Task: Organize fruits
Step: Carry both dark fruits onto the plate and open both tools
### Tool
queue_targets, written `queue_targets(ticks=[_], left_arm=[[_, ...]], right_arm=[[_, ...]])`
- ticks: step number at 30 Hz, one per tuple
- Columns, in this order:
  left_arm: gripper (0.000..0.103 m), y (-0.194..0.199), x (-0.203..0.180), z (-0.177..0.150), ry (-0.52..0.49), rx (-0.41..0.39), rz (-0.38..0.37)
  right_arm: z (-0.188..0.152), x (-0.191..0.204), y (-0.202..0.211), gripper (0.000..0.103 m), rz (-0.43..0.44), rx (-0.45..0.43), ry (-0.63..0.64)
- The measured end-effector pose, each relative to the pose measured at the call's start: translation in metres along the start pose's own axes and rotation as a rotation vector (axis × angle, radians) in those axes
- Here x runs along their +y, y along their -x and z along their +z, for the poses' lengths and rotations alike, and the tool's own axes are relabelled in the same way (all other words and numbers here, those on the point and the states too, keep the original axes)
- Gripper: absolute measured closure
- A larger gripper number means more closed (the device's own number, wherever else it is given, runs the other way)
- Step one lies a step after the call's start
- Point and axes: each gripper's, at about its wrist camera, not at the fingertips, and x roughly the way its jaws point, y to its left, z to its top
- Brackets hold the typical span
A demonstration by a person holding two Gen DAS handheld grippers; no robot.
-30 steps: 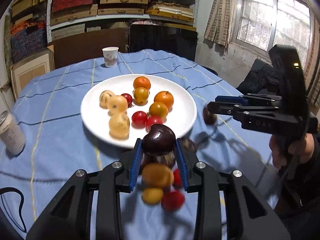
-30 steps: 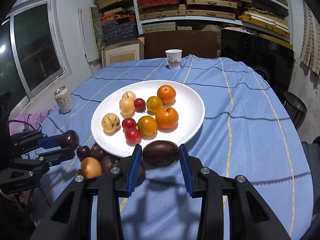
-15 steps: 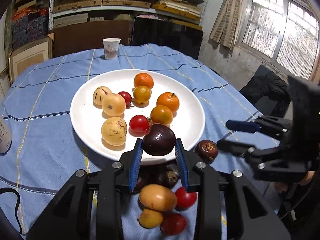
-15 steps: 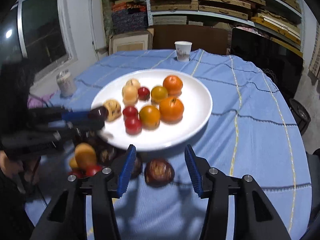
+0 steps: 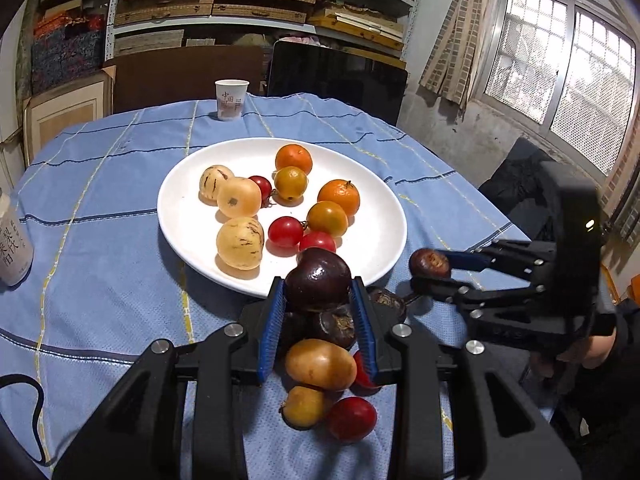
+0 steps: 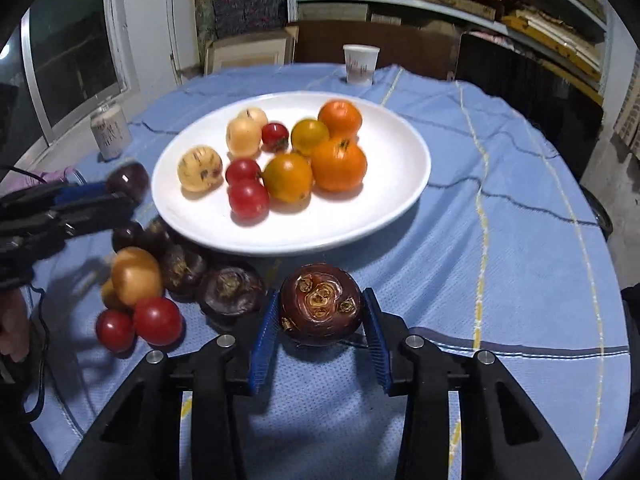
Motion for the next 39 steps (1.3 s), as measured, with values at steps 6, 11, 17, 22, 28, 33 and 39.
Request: queue_targets(ticks=[6, 11, 17, 22, 28, 33, 39], left_arm=[[0.071, -0.010, -0.004, 0.010, -0.015, 0.014, 0.010], [0.066, -0.030, 0.006, 0.015, 0.024, 0.062, 0.027], [0.030, -0.024, 0.016, 0.014, 0.066, 0.015, 0.041], [0.029, -0.010, 0.017, 0.006, 0.068, -0.004, 0.026], [0.029, 0.019, 0.015, -0.015, 0.055, -0.025, -0.007], [0.028, 0.037, 0.006, -0.040, -0.010, -0.006, -0.005], [0.028, 0.040, 0.009, -0.054, -0.013, 0.037, 0.027]], right_arm=[[0.029, -0.007, 0.009, 0.061, -0.025, -0.046, 0.008], [0.055, -0.012, -0.005, 0.061, -0.023, -0.047, 0.022], [0.052, -0.014, 0.004, 0.042, -0.043, -0.108, -0.007], [0.027, -0.029, 0.016, 0.042, 0.026, -0.117, -0.144], [-0.002, -0.009, 0.024, 0.042, 0.114, -0.075, -0.150], [-0.008, 0.028, 0.014, 0.043, 0.072, -0.021, -0.009], [-0.004, 0.041, -0.001, 0.050, 0.079, 0.015, 0.012]])
